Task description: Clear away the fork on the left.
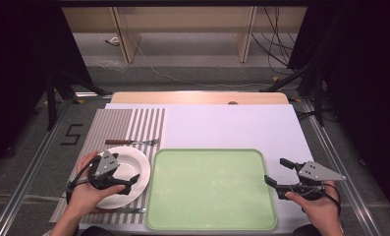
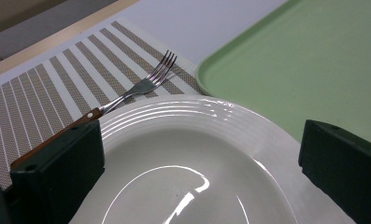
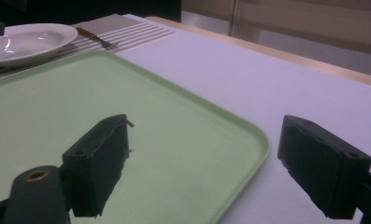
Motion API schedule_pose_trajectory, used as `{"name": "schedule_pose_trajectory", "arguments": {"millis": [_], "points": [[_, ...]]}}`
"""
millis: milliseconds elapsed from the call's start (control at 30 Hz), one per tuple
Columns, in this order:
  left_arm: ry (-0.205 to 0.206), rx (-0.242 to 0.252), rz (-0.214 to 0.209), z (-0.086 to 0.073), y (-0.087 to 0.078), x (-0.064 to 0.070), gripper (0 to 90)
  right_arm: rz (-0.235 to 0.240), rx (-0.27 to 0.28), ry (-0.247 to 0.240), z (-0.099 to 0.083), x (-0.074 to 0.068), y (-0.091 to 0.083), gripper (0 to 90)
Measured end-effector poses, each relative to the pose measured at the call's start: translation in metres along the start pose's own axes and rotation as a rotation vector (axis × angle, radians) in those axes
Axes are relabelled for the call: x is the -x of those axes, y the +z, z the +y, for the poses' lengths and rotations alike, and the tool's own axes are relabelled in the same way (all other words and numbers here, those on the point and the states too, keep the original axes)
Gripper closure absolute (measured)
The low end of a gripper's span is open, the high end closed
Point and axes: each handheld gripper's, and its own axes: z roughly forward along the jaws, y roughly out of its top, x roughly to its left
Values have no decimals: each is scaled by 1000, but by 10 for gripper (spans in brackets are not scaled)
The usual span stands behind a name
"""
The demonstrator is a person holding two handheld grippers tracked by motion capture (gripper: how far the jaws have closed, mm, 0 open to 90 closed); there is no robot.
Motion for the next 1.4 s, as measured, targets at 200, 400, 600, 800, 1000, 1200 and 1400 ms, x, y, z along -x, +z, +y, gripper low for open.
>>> {"name": "schedule_pose_trajectory", "arguments": {"millis": [200, 400, 600, 800, 1000, 1200, 1400], "points": [[2, 1, 2, 0, -1, 0, 4, 0, -1, 0, 0, -1, 0, 174], [-1, 2, 17, 4, -1, 2, 49, -1, 0, 1, 0, 0, 0, 174], [-16, -11, 27, 20, 7, 3, 197, -4, -4, 1, 1, -1, 1, 174], [-62, -52, 48, 38, 23, -1, 433, -4, -3, 1, 1, -1, 1, 174], [-192, -153, 53, 61, 56, -20, 819, -4, -2, 4, 0, 0, 1, 174], [-224, -272, 58, 70, 89, -25, 896, -5, -3, 2, 0, 0, 1, 174], [-233, -335, 50, 71, 110, -28, 896, -2, -4, 3, 0, 1, 1, 174]]}}
